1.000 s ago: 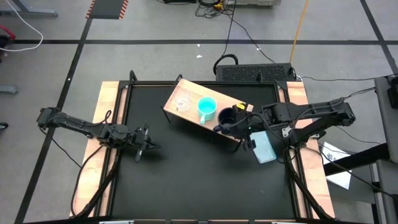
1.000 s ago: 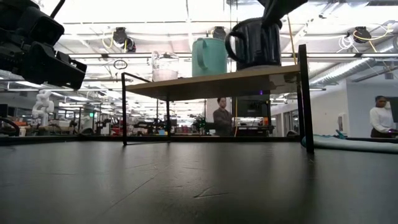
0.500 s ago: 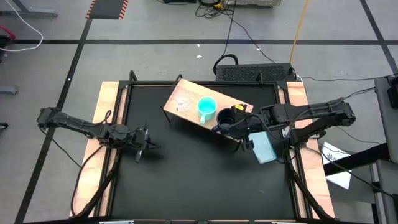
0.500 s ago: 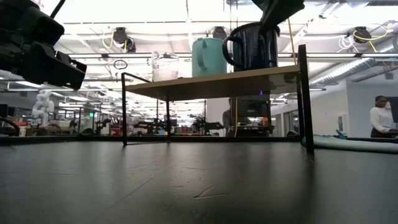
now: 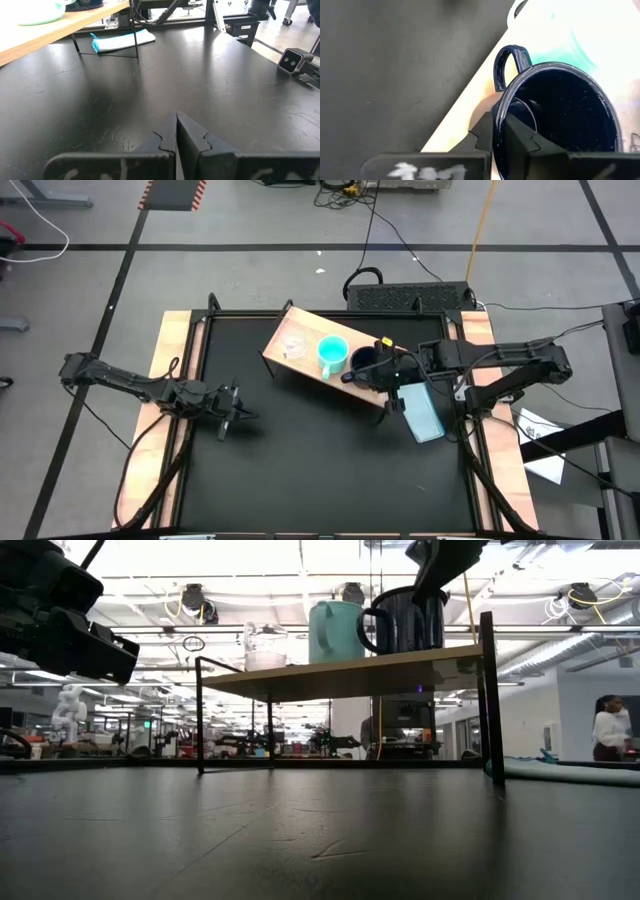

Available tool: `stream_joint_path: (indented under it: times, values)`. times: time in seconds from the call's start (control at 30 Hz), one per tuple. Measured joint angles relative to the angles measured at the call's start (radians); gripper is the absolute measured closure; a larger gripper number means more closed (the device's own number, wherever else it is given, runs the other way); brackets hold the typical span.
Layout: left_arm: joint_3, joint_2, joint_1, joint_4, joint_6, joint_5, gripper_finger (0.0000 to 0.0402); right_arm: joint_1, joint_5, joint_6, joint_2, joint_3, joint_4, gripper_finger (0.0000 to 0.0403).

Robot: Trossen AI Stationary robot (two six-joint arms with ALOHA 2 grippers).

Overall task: Stack small to large cups/mugs on shelf
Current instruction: Put the dark blue mug on the shelf

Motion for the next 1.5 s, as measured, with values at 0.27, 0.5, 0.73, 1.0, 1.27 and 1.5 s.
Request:
stream_joint_path:
  times: [0.27,0.5,0.73,1.0,1.27,1.5]
  values:
    - [0.000,0.000,0.000,0.000,0.004,0.000,0.0394,-0.013,-0.018,0.004,0.000,0.000,-0.017,0.0389]
    - [0.000,0.000,0.000,0.000,0.000,0.000,0.0394,-0.013,-0.018,-0.020,-0.001,0.002,-0.056,0.0389]
    - [0.000,0.000,0.000,0.001,-0.001,0.000,0.0394,-0.013,-0.033,-0.068,-0.001,0.002,-0.064,0.0389]
    - [0.000,0.000,0.000,0.001,-0.003,0.000,0.0394,-0.016,-0.070,-0.112,0.000,0.001,-0.074,0.0389]
    - [0.000,0.000,0.000,0.000,-0.003,0.000,0.0394,-0.039,-0.076,-0.102,0.001,0.000,-0.072,0.0389]
    - [0.000,0.000,0.000,0.000,-0.003,0.000,0.0394,-0.052,-0.078,-0.096,0.001,-0.001,-0.065,0.0389]
